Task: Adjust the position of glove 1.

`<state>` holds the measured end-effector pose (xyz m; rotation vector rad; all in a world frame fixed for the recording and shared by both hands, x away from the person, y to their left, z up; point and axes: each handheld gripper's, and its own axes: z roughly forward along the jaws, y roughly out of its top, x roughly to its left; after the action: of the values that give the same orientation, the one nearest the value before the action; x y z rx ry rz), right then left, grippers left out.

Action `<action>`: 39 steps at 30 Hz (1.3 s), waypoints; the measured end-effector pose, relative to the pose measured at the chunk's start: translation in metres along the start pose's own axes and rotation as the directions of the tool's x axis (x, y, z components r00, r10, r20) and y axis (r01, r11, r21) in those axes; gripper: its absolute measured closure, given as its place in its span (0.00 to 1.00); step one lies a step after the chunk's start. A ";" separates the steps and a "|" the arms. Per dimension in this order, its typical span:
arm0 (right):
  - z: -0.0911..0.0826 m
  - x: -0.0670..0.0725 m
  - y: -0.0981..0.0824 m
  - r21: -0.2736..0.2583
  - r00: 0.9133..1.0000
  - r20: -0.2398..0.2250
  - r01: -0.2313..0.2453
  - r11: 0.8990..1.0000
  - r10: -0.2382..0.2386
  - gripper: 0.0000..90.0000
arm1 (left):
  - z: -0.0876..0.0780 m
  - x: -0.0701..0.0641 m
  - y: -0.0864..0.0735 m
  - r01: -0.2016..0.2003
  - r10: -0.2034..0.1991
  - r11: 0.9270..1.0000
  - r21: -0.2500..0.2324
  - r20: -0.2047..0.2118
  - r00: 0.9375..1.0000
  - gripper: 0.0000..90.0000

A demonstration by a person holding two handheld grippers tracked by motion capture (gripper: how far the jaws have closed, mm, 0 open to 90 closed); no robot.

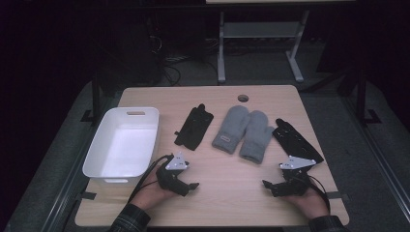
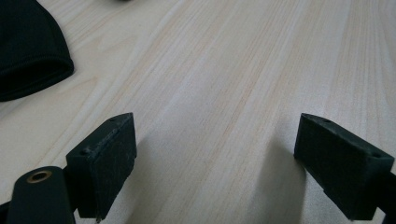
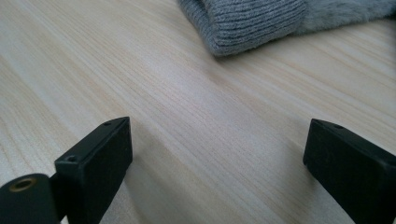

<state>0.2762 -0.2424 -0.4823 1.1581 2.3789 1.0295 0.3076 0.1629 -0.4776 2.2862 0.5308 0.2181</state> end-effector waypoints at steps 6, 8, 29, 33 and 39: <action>-0.003 -0.001 0.004 0.026 1.000 -0.013 0.024 0.999 -0.023 0.20 | 0.000 0.000 0.000 0.000 0.000 1.000 0.000 0.000 1.000 0.13; -0.004 0.000 0.007 0.031 0.999 -0.010 0.032 0.999 -0.031 0.24 | 0.000 0.000 0.000 -0.001 0.001 1.000 0.001 0.000 1.000 0.13; 0.000 -0.025 0.062 -0.027 0.995 -0.092 0.030 0.999 -0.033 1.00 | 0.001 -0.001 0.001 0.006 -0.006 1.000 -0.005 -0.002 1.000 0.13; 0.006 -0.028 0.070 -0.030 0.995 -0.093 0.040 0.999 -0.042 1.00 | 0.000 0.000 0.001 -0.004 0.004 1.000 0.006 -0.003 1.000 0.13; 0.017 -0.037 0.083 -0.046 0.994 -0.096 0.048 0.998 -0.052 1.00 | 0.000 -0.001 0.001 -0.001 0.001 1.000 0.006 -0.009 1.000 0.13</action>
<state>0.3551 -0.2286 -0.4357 1.0498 2.4333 1.1402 0.3074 0.1614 -0.4770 2.2925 0.5353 0.2271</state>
